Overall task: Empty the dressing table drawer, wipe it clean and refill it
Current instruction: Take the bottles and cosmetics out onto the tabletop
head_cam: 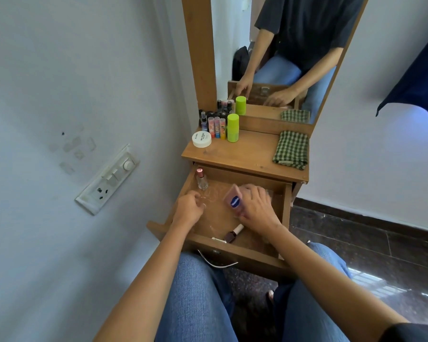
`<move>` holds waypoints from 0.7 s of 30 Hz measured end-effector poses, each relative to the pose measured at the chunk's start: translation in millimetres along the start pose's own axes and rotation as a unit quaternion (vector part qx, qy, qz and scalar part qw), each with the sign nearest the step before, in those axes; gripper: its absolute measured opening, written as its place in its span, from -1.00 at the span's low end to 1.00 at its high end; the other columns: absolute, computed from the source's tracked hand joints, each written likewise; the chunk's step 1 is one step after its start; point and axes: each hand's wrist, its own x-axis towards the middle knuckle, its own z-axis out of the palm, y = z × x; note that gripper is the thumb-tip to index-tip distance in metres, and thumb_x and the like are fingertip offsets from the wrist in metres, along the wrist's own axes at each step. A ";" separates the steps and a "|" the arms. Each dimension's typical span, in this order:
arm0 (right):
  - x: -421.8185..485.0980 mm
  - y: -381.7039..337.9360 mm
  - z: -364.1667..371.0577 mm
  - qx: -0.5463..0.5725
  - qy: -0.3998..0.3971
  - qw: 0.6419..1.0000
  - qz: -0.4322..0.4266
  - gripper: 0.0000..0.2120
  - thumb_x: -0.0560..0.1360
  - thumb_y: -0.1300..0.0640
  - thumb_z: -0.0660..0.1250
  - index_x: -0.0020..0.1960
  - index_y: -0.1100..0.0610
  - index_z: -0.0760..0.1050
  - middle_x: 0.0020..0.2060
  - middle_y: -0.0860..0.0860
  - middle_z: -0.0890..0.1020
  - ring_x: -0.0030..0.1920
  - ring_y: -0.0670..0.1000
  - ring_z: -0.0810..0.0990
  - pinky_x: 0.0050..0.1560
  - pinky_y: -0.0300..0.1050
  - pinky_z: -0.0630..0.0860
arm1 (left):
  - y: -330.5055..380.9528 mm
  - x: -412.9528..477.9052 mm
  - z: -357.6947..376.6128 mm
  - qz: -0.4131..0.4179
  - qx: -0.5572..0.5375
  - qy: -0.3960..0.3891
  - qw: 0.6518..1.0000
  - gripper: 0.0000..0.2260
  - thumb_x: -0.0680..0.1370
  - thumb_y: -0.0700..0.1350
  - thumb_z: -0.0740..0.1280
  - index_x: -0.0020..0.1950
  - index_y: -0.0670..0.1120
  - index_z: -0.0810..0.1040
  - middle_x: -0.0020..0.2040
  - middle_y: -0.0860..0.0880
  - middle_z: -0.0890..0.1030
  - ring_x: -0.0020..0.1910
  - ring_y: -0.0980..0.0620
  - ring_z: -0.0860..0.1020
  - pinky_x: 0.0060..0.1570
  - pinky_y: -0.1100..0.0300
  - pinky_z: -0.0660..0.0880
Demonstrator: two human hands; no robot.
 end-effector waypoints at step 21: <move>4.8 7.9 29.5 -0.178 -0.129 0.922 -0.318 -0.79 0.51 0.05 0.23 0.04 0.05 0.59 0.08 -0.01 0.58 0.30 0.12 0.40 0.35 0.14 0.28 | 21.2 67.8 0.3 0.027 -0.039 0.097 0.994 -0.71 0.39 -0.24 0.49 0.08 -0.21 0.58 -0.03 -0.18 0.62 -0.08 -0.12 0.59 -0.13 0.17 0.43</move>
